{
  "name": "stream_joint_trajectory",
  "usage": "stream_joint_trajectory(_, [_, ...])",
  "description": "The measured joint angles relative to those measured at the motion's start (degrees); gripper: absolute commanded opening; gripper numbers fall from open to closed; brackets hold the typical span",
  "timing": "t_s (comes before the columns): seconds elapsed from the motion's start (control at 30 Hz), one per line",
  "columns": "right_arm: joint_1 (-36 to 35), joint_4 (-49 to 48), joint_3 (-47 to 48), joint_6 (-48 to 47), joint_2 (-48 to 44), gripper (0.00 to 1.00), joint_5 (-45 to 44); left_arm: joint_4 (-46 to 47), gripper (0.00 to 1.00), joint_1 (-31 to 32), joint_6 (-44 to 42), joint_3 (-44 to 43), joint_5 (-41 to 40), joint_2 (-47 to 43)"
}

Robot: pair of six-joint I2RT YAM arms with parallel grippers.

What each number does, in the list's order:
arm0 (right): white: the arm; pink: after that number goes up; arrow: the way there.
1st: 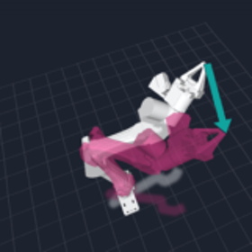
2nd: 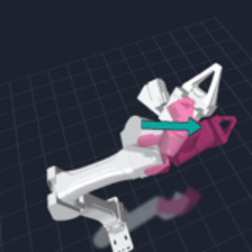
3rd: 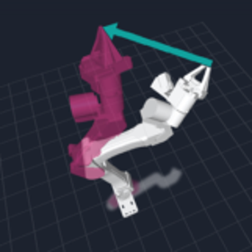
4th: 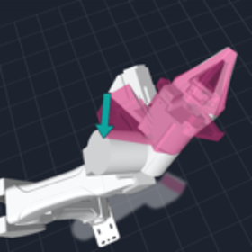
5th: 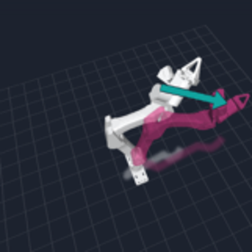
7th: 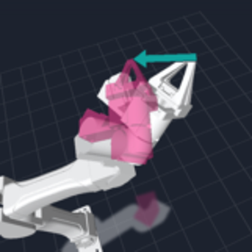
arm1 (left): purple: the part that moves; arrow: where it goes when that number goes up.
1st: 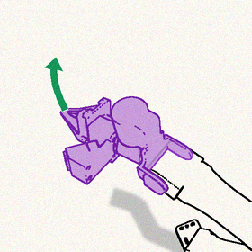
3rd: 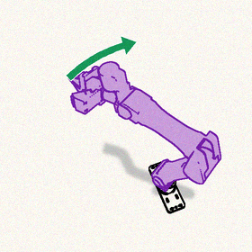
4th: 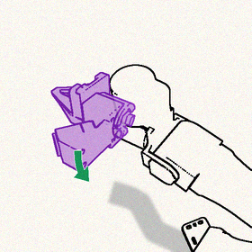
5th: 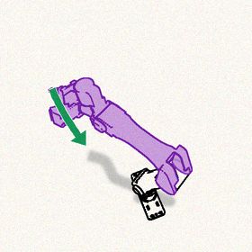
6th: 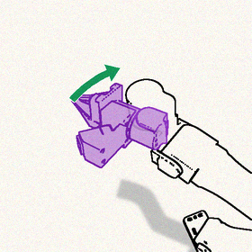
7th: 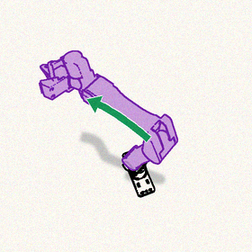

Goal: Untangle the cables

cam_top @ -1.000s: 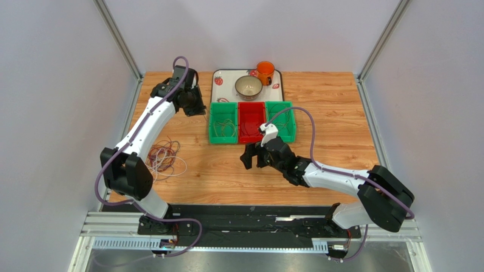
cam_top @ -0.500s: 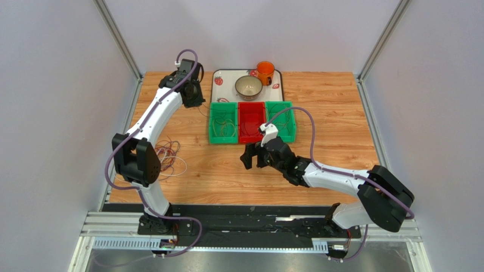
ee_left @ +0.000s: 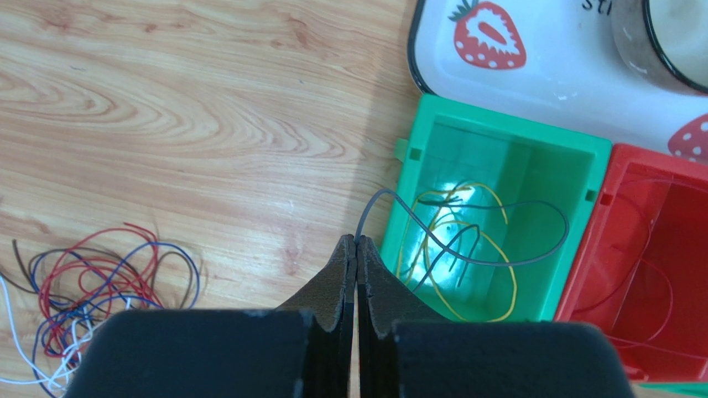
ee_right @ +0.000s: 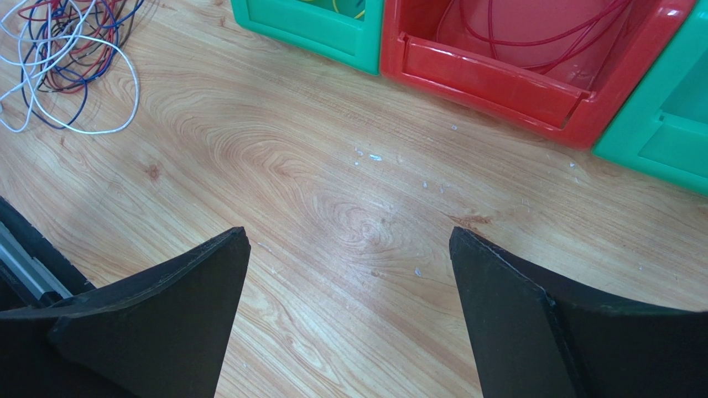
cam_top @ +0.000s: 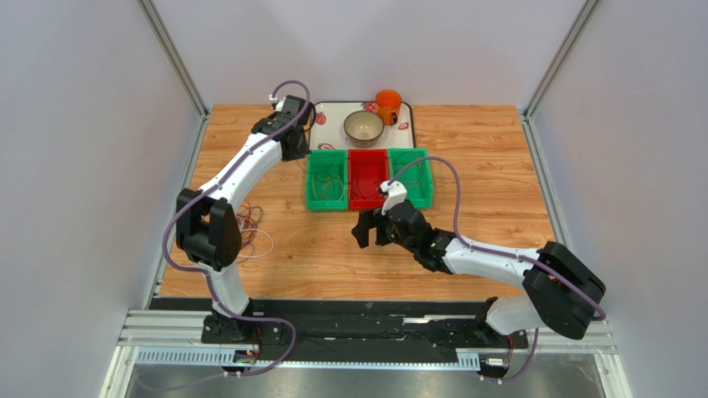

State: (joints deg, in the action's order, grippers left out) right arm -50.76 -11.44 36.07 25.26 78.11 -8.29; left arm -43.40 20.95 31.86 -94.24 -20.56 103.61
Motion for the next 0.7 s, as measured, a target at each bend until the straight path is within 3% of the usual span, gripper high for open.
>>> stream_joint_trajectory(0.7, [0.0,0.02,0.0,0.0,0.09,0.96,-0.13,1.86,0.0,7.41,2.38,5.9,-2.67,3.78])
